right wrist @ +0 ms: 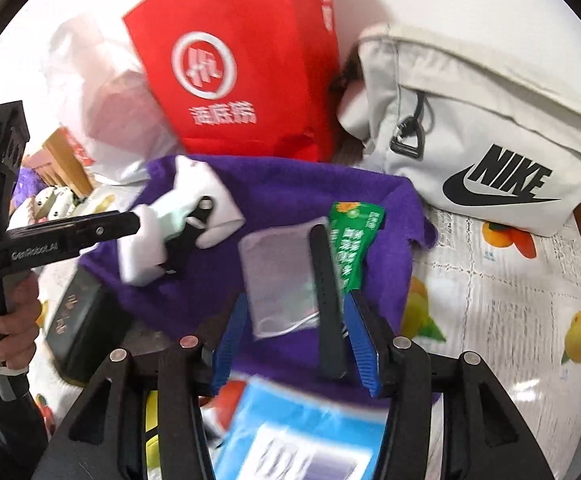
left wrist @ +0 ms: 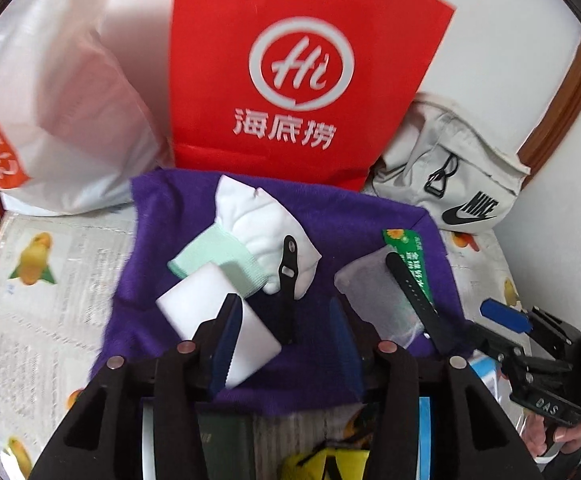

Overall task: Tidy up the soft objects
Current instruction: 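Open both tools to release the black straps onto the towel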

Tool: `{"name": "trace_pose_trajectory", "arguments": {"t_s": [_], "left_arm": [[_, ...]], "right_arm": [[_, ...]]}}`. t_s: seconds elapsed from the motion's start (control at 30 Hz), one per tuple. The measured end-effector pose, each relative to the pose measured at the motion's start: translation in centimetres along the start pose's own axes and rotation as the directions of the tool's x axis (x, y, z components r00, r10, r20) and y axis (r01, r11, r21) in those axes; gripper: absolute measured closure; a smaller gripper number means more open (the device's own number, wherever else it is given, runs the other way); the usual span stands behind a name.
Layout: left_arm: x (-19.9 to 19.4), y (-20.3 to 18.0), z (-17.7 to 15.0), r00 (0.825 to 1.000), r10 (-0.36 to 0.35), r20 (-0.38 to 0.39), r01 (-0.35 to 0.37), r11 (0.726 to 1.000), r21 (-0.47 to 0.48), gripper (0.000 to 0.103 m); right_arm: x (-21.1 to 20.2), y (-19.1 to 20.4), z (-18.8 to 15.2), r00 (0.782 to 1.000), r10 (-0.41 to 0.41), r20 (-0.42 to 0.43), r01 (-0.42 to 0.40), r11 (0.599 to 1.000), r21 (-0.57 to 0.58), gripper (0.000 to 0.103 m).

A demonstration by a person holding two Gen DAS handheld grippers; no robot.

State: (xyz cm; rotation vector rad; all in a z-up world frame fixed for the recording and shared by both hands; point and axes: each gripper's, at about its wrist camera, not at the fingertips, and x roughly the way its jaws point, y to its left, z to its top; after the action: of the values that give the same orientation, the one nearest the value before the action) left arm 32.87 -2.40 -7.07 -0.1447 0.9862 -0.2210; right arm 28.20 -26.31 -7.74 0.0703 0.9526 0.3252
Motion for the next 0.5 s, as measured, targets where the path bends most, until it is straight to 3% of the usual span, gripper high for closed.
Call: {"name": "trace_pose_trajectory", "arguments": {"t_s": [0.17,0.5], "left_arm": [[-3.9,0.8,-2.7,0.998,0.030,0.051,-0.030,1.000,-0.004,0.055],[-8.1,4.0,-9.5,0.997,0.069,0.045,-0.067,0.997,-0.043,0.055]], "right_arm": [[-2.8,3.1,-2.4,0.999,0.029,0.040,-0.028,0.999,-0.026,0.033],[-4.7,9.5,-9.2,0.997,0.079,-0.017,-0.080,0.996,-0.049,0.032]]}}
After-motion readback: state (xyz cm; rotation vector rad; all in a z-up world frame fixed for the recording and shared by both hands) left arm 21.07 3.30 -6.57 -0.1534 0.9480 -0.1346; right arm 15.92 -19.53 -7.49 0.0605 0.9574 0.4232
